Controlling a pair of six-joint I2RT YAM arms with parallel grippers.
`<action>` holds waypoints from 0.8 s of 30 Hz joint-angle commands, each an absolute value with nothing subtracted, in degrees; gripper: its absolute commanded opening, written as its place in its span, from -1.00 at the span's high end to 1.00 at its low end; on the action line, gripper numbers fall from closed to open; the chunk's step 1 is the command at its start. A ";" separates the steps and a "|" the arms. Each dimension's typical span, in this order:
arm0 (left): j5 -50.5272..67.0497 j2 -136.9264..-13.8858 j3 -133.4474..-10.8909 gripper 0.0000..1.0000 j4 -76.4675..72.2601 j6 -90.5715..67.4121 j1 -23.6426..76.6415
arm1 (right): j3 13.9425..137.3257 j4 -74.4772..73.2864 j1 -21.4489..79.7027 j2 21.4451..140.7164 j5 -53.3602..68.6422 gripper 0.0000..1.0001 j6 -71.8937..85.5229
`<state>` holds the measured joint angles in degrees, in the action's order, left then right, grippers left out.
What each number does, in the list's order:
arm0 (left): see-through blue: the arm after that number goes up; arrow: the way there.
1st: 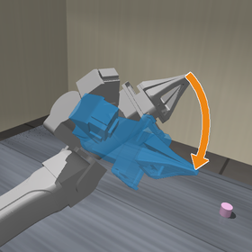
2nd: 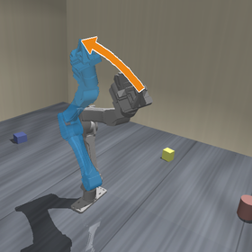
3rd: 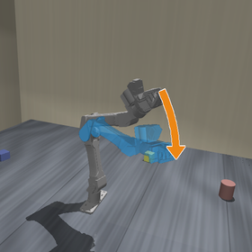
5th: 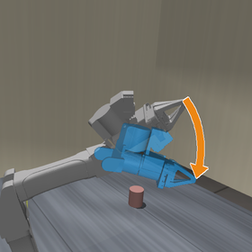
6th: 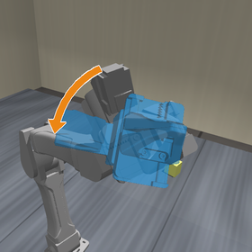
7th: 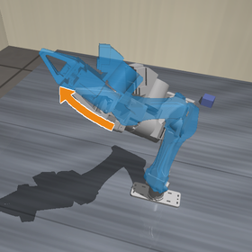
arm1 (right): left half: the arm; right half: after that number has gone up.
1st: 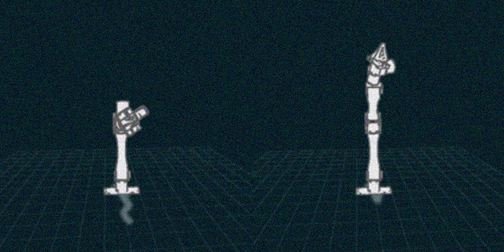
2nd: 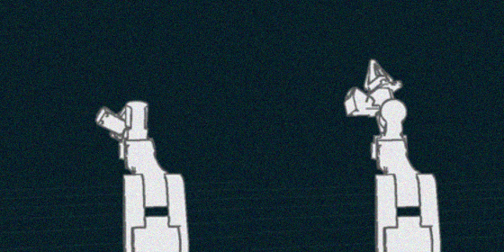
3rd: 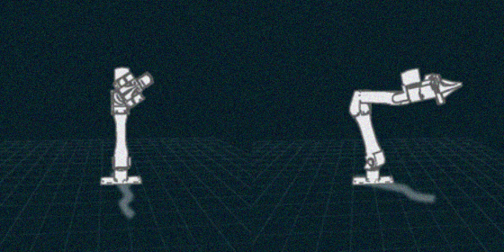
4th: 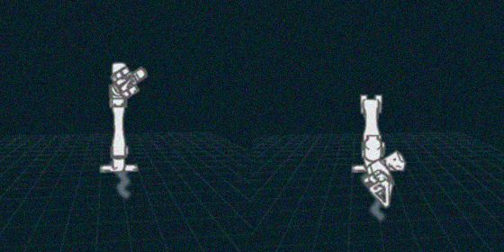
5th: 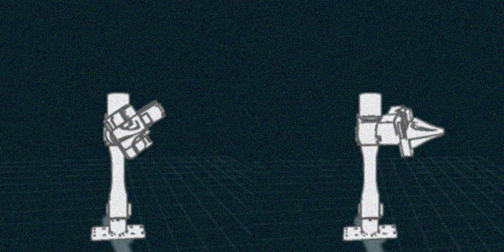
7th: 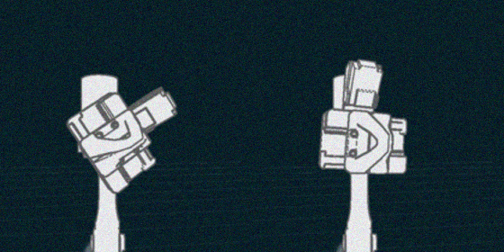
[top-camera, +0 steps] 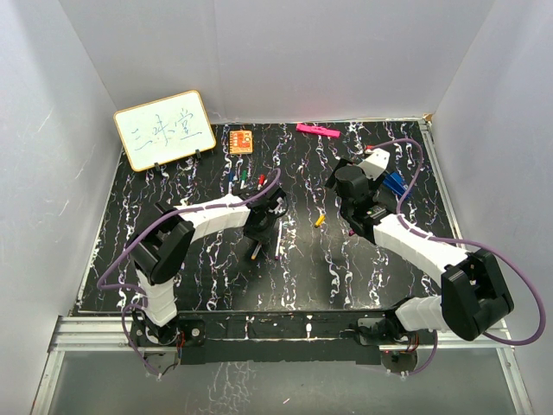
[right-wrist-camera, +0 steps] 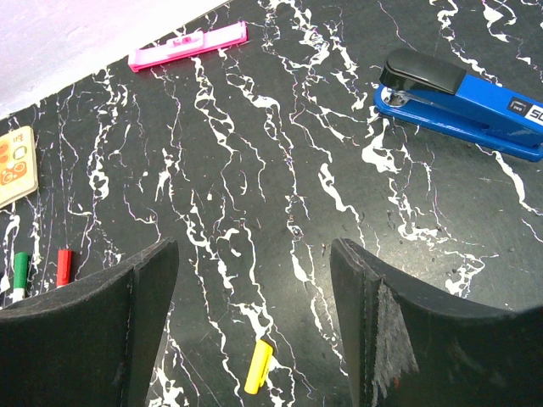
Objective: Insert the pens into the pen caps
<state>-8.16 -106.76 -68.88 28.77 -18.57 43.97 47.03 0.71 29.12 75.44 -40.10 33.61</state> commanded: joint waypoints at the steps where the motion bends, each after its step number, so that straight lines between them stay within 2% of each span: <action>1: -8.65 -110.54 -66.07 0.50 36.00 -16.88 43.59 | 48.54 1.57 28.90 75.79 -40.27 -0.40 34.72; 5: -7.65 -111.38 -66.40 0.57 35.19 -16.50 43.59 | 49.21 1.06 28.89 76.02 -40.76 -0.40 34.50; 8: -8.02 -112.79 -66.77 0.96 35.07 -16.22 43.59 | 49.30 1.05 28.83 76.07 -40.96 -0.40 34.29; 9: -8.00 -113.39 -66.87 1.00 34.98 -16.11 43.59 | 49.31 1.05 28.83 76.11 -40.99 -0.40 34.23; 17: -5.60 -114.35 -66.17 1.00 33.62 -15.51 43.21 | 50.27 -3.95 28.74 78.64 -40.84 -0.35 35.29; 24: -4.86 -110.50 -67.06 1.00 35.34 -13.81 41.21 | 52.49 -15.23 28.82 86.06 -34.30 -0.07 40.37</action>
<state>-5.52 -107.98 -70.46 29.95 -15.59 42.96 49.25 -7.49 29.08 82.52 -38.13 36.49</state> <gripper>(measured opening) 0.053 0.577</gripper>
